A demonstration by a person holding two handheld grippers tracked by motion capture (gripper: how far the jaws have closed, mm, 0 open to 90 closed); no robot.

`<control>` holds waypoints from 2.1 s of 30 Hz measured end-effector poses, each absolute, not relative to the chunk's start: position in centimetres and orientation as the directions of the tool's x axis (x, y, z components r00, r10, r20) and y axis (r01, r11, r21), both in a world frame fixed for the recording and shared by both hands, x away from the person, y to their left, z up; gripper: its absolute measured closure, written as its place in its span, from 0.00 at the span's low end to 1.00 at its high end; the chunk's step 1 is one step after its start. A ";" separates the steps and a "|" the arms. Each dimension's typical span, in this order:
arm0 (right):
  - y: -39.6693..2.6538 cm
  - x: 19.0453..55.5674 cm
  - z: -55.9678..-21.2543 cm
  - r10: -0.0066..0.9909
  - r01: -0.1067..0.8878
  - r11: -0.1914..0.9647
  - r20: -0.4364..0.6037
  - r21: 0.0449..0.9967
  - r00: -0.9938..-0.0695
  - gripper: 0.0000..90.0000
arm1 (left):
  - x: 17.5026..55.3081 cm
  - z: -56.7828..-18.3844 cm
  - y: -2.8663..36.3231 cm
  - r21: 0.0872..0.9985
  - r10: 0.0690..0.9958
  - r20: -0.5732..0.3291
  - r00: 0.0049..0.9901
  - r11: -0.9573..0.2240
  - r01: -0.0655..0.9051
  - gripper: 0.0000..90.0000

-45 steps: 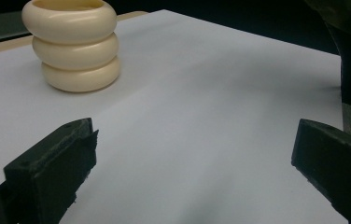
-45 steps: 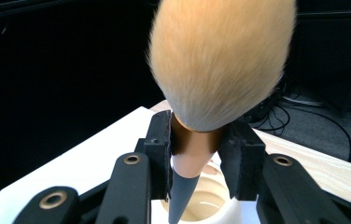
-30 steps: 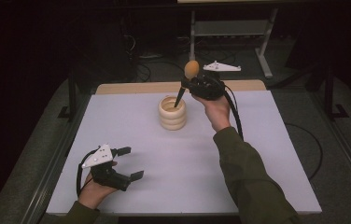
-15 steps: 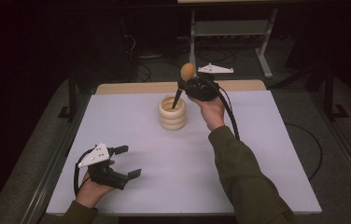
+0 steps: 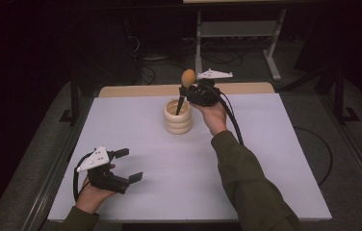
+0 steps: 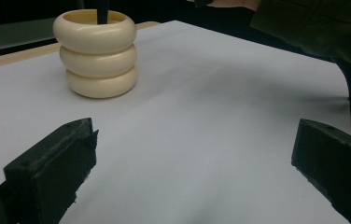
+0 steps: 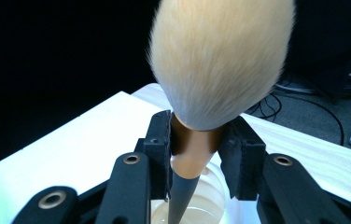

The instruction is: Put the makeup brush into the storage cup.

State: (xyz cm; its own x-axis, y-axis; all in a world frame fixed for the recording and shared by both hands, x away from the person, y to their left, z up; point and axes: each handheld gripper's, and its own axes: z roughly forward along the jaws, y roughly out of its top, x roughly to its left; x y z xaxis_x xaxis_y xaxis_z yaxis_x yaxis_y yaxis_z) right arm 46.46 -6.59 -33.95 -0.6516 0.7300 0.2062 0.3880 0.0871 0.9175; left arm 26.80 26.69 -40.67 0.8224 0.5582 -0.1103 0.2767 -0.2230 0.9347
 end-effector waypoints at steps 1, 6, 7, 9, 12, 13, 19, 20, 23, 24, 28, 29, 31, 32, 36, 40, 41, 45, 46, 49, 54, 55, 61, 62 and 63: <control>-6.5 46.5 -34.0 0.728 0.390 0.093 0.205 0.916 -0.654 0.72 | 26.8 -40.7 26.7 0.934 0.558 -0.109 0.823 -0.225 0.276 0.00; -6.2 46.7 -34.5 0.730 0.401 0.107 0.203 0.910 -0.653 0.72 | 26.8 -40.7 26.7 0.936 0.559 -0.112 0.821 -0.220 0.277 0.00; -6.2 46.7 -34.6 0.731 0.402 0.109 0.201 0.909 -0.652 0.72 | 26.8 -40.7 26.7 0.935 0.559 -0.110 0.822 -0.222 0.276 0.00; -6.1 46.8 -34.8 0.730 0.413 0.115 0.205 0.904 -0.652 0.71 | 26.8 -40.7 26.7 0.935 0.559 -0.111 0.822 -0.222 0.278 0.00; -6.1 46.9 -35.0 0.737 0.416 0.119 0.201 0.901 -0.645 0.64 | 26.8 -40.6 26.7 0.935 0.560 -0.109 0.822 -0.222 0.276 0.00; -6.2 46.9 -35.0 0.734 0.421 0.109 0.212 0.901 -0.645 0.59 | 26.8 -40.6 26.7 0.935 0.560 -0.108 0.821 -0.224 0.276 0.00; -6.8 47.1 -35.0 0.773 0.429 0.097 0.203 0.898 -0.601 0.36 | 26.8 -40.6 26.7 0.935 0.559 -0.109 0.822 -0.222 0.276 0.00; -6.9 47.1 -35.0 0.780 0.431 0.094 0.202 0.898 -0.592 0.32 | 26.8 -40.6 26.7 0.935 0.560 -0.109 0.821 -0.222 0.276 0.00; -7.3 47.1 -34.8 0.795 0.433 0.082 0.203 0.898 -0.571 0.27 | 26.8 -40.6 26.7 0.936 0.561 -0.108 0.821 -0.222 0.274 0.00; -7.4 47.0 -34.8 0.796 0.433 0.083 0.201 0.898 -0.570 0.26 | 26.8 -40.6 26.7 0.936 0.561 -0.107 0.821 -0.222 0.274 0.00; -7.8 46.8 -34.4 0.802 0.428 0.080 0.197 0.900 -0.564 0.23 | 26.8 -40.6 26.7 0.935 0.561 -0.105 0.821 -0.225 0.274 0.00; -7.9 46.8 -34.3 0.802 0.427 0.082 0.195 0.901 -0.564 0.23 | 26.8 -40.6 26.7 0.935 0.561 -0.105 0.821 -0.226 0.274 0.00; -8.0 46.7 -34.1 0.801 0.422 0.087 0.189 0.902 -0.569 0.21 | 26.9 -40.6 26.7 0.935 0.560 -0.102 0.822 -0.227 0.271 0.00; -8.1 46.6 -34.0 0.799 0.423 0.088 0.189 0.902 -0.570 0.21 | 26.9 -40.5 26.7 0.935 0.562 -0.104 0.821 -0.225 0.273 0.00; -8.4 46.4 -33.7 0.791 0.412 0.103 0.177 0.905 -0.586 0.17 | 26.8 -40.5 26.7 0.937 0.562 -0.111 0.820 -0.215 0.274 0.00; -8.9 45.8 -33.4 0.782 0.428 0.111 0.186 0.897 -0.594 0.15 | 26.9 -40.4 26.9 0.939 0.562 -0.114 0.819 -0.208 0.273 0.00; -9.2 45.6 -33.4 0.778 0.417 0.123 0.173 0.901 -0.604 0.15 | 26.8 -40.3 27.0 0.937 0.564 -0.113 0.818 -0.213 0.276 0.00; -9.7 45.1 -33.3 0.773 0.407 0.131 0.164 0.904 -0.613 0.14 | 26.8 -40.4 27.2 0.936 0.569 -0.110 0.815 -0.216 0.277 0.00; -9.9 45.0 -33.3 0.769 0.406 0.127 0.169 0.905 -0.617 0.15 | 26.8 -40.4 27.3 0.937 0.570 -0.108 0.814 -0.216 0.276 0.00; -10.4 44.4 -33.4 0.760 0.408 0.122 0.180 0.905 -0.625 0.15 | 26.7 -40.3 27.4 0.937 0.577 -0.112 0.809 -0.208 0.279 0.00; -11.2 43.1 -33.8 0.751 0.392 0.143 0.158 0.909 -0.641 0.14 | 26.7 -40.3 27.4 0.939 0.575 -0.112 0.811 -0.207 0.276 0.00; -11.4 42.9 -33.9 0.752 0.385 0.153 0.145 0.910 -0.643 0.15 | 26.7 -40.3 27.4 0.939 0.574 -0.110 0.811 -0.208 0.275 0.00; -12.8 41.4 -34.3 0.742 0.367 0.164 0.131 0.916 -0.658 0.14 | 26.7 -40.4 27.5 0.938 0.576 -0.119 0.809 -0.201 0.281 0.00; -12.9 41.2 -34.3 0.741 0.366 0.164 0.131 0.916 -0.659 0.14 | 26.7 -40.4 27.5 0.939 0.577 -0.119 0.808 -0.200 0.281 0.00; -13.1 41.0 -34.4 0.741 0.366 0.164 0.130 0.916 -0.659 0.14 | 26.7 -40.4 27.5 0.938 0.578 -0.119 0.807 -0.201 0.282 0.00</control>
